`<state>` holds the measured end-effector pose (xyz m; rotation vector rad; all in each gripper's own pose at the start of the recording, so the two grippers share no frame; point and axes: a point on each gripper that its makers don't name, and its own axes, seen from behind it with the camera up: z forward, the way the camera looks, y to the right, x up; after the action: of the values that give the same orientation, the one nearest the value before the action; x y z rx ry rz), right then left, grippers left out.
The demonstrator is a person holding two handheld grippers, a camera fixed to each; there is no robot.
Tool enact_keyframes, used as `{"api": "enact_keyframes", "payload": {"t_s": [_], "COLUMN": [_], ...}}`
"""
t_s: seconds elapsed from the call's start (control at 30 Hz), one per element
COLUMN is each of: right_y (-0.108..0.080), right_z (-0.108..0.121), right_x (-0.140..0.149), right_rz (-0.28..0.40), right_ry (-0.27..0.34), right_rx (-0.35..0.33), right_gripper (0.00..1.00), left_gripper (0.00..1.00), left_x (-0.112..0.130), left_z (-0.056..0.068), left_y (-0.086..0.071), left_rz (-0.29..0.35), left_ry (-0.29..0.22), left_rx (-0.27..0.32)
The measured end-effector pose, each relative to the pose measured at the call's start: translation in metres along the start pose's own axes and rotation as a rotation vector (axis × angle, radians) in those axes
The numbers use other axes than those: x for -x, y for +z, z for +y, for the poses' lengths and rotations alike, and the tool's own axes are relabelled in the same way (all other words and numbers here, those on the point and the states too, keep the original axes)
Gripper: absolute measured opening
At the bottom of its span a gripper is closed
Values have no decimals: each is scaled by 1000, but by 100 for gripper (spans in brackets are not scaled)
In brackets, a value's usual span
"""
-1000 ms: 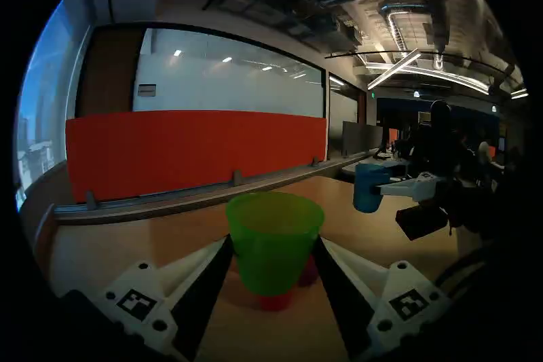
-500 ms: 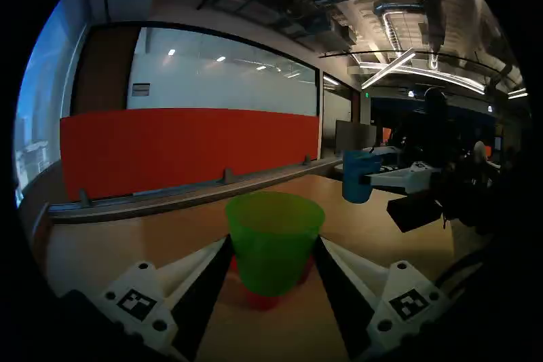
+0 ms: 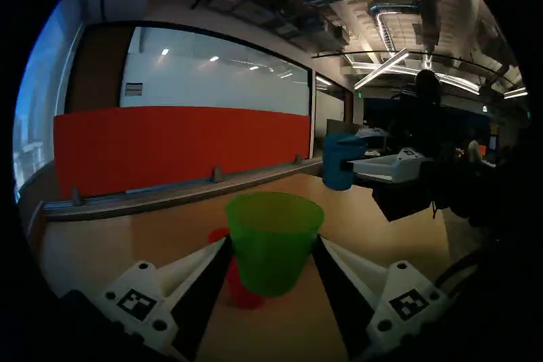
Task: Pour water
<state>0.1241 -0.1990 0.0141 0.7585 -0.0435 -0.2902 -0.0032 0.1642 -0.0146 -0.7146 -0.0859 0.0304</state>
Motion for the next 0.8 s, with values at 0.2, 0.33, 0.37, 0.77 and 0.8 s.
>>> {"api": "enact_keyframes", "payload": {"t_s": [0.2, 0.33, 0.37, 0.77, 0.8], "right_y": [6, 10, 11, 23, 24], "right_z": [-2, -4, -5, -12, -13], "right_x": [-9, -15, -17, -34, -36], "right_rz": [-2, 0, 1, 1, 2], "right_ry": [-58, -97, -105, -257, -266], "right_rx": [-3, -11, -12, -27, -29], "right_gripper": [88, 88, 88, 88, 88], "left_gripper": [82, 82, 82, 82, 82], "left_x": [0, 1, 2, 3, 3], "left_z": [10, 17, 19, 29, 29], "left_y": [0, 1, 1, 4, 5], "left_rz": [8, 9, 9, 29, 30], "left_ry": [-2, 7, 9, -11, -13], "left_rx": [17, 29, 32, 50, 51]}}
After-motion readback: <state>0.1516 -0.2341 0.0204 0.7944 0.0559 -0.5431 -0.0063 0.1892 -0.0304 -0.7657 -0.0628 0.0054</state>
